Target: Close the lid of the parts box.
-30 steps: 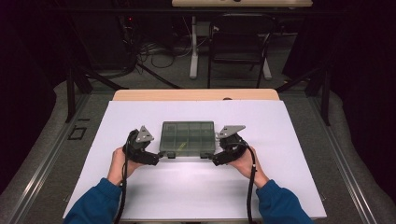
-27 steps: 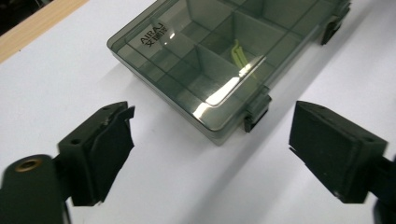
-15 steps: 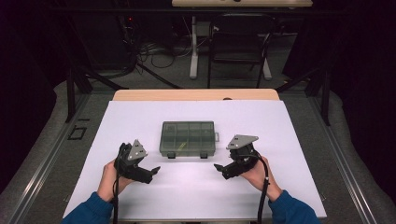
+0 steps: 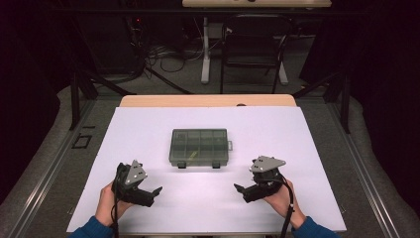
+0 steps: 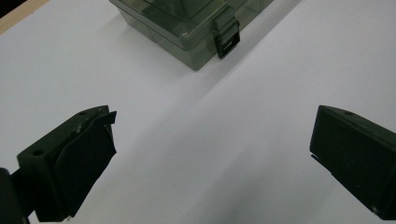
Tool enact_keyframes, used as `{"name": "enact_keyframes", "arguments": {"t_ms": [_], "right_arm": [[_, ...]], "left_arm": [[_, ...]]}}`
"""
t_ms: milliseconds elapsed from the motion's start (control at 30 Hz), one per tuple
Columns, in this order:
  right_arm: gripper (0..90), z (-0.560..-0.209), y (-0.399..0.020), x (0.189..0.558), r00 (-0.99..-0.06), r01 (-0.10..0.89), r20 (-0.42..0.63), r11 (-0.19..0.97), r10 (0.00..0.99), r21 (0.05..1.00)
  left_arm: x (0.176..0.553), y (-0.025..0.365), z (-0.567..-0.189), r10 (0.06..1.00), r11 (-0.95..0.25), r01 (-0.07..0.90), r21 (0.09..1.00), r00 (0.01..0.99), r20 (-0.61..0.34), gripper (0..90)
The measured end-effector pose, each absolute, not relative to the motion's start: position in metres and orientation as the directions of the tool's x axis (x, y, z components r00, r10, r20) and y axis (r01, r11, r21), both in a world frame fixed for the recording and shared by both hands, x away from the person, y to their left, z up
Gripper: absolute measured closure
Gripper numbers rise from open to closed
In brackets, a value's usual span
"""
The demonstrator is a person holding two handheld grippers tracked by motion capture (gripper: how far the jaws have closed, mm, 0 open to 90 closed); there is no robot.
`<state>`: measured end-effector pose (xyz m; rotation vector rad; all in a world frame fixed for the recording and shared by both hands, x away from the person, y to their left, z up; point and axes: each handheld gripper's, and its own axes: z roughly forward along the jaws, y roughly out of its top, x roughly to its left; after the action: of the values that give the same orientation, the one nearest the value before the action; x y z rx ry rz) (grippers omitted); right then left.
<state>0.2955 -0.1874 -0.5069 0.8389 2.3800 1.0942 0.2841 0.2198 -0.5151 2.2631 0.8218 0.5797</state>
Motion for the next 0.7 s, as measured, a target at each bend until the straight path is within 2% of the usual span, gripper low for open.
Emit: {"name": "enact_keyframes", "arguments": {"t_ms": [700], "right_arm": [[0.0,-0.537,-0.223,0.258,-0.671,0.363,-0.115,0.459,0.733,0.811]], "left_arm": [[0.257,0.233,-0.548,0.717,-0.556,0.399,0.729,0.674,0.178,0.0]]}}
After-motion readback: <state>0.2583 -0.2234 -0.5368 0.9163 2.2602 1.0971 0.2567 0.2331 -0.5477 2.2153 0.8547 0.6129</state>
